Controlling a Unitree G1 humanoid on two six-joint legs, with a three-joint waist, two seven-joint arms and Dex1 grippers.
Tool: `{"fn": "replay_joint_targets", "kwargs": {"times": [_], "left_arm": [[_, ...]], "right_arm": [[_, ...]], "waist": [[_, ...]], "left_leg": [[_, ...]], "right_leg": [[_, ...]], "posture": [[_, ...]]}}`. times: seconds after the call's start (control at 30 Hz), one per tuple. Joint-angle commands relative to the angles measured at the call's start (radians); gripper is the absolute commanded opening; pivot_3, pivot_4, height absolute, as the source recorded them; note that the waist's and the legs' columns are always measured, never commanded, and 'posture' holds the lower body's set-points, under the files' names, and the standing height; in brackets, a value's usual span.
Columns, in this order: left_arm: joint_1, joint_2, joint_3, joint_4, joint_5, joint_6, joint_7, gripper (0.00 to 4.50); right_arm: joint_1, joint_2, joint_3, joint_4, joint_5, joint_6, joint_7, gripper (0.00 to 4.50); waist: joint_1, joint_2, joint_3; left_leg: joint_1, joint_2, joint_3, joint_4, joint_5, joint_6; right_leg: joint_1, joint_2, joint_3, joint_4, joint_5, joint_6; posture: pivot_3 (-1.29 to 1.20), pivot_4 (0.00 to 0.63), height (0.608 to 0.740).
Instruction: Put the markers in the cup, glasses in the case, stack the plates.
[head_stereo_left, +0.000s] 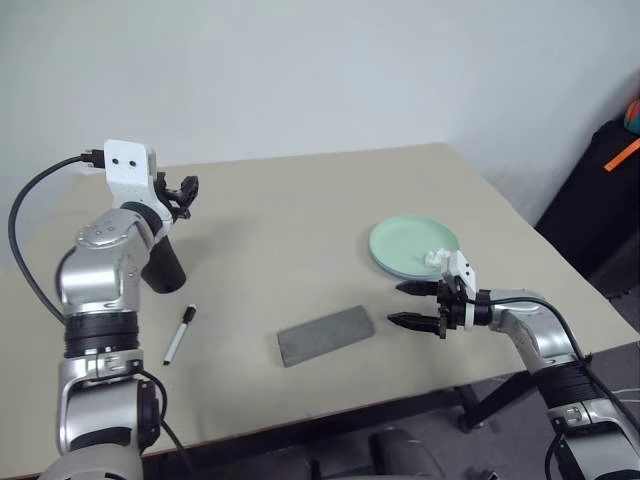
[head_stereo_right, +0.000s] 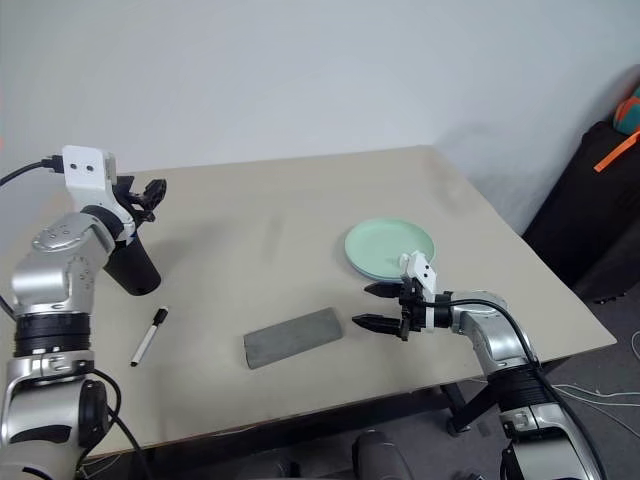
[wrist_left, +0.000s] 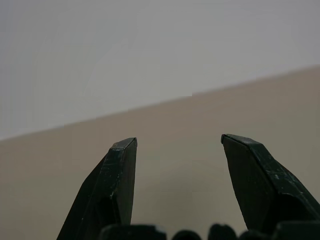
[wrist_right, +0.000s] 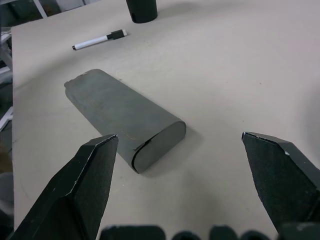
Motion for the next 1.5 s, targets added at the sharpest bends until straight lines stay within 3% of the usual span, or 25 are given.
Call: {"fn": "replay_joint_targets", "kwargs": {"times": [0.03, 0.23, 0.53, 0.87, 1.0, 1.3, 1.4, 1.5], "left_arm": [[-0.013, 0.058, -0.056, -0.096, -0.032, 0.195, -0.088, 2.82], [0.036, 0.139, -0.134, -0.178, -0.062, 0.383, -0.214, 2.82], [0.178, 0.254, -0.254, -0.143, 0.046, 0.377, -0.254, 2.82], [0.235, 0.216, -0.223, -0.107, 0.052, 0.416, -0.244, 2.82], [0.256, 0.263, -0.317, -0.116, 0.090, 0.460, -0.270, 2.82], [0.282, 0.226, -0.288, -0.123, 0.073, 0.496, -0.267, 2.82], [0.283, 0.211, -0.271, -0.122, 0.065, 0.496, -0.272, 2.22], [0.278, 0.202, -0.260, -0.122, 0.066, 0.498, -0.273, 1.27]], "right_arm": [[-0.040, 0.000, -0.008, 0.001, -0.004, -0.026, 0.009, 4.31], [-0.047, 0.004, -0.005, 0.015, -0.011, -0.039, 0.008, 4.31], [-0.031, 0.003, -0.011, 0.011, -0.016, -0.045, 0.003, 4.31], [-0.038, 0.007, -0.009, 0.023, -0.024, -0.048, 0.003, 4.31], [-0.040, 0.006, -0.007, 0.027, -0.026, -0.050, 0.003, 4.31], [-0.048, 0.008, -0.001, 0.043, -0.034, -0.064, 0.004, 4.31], [-0.049, 0.009, -0.001, 0.046, -0.035, -0.067, 0.003, 4.31], [-0.049, 0.009, -0.001, 0.048, -0.036, -0.070, 0.001, 4.31]], "waist": [[0.001, 0.000, 0.000], [-0.001, 0.000, 0.000], [-0.006, 0.001, 0.001], [0.000, 0.000, 0.002], [0.000, 0.000, 0.002], [-0.001, 0.002, 0.001], [0.000, 0.002, 0.001], [0.000, 0.002, 0.001]], "left_leg": [[0.000, 0.000, 0.000, 0.000, 0.000, 0.000], [0.000, 0.000, 0.000, -0.001, 0.000, 0.000], [0.000, 0.001, 0.000, -0.002, 0.000, 0.000], [0.000, 0.001, 0.000, -0.002, 0.000, 0.000], [0.000, 0.001, 0.000, -0.002, 0.000, 0.000], [0.001, 0.001, 0.001, -0.002, 0.000, 0.000], [0.001, 0.001, 0.001, -0.002, 0.000, 0.000], [0.001, 0.001, 0.001, -0.002, 0.000, 0.000]], "right_leg": [[0.000, 0.000, 0.000, 0.000, 0.000, 0.000], [-0.001, 0.000, 0.000, 0.000, 0.000, 0.000], [-0.002, 0.000, 0.000, 0.000, -0.001, -0.001], [-0.002, -0.001, 0.000, 0.000, -0.001, -0.001], [-0.002, 0.000, 0.000, 0.000, -0.001, -0.001], [-0.002, 0.000, 0.000, 0.000, -0.002, -0.003], [-0.002, 0.000, 0.001, 0.000, -0.002, -0.003], [-0.002, 0.000, 0.000, 0.001, -0.002, -0.003]], "posture": [[0.00, 0.000, 0.740], [0.00, 0.000, 0.740], [0.00, 0.000, 0.740], [0.00, 0.000, 0.740], [0.00, 0.000, 0.740], [0.00, 0.000, 0.740], [0.00, 0.000, 0.740], [0.00, 0.000, 0.740]]}}
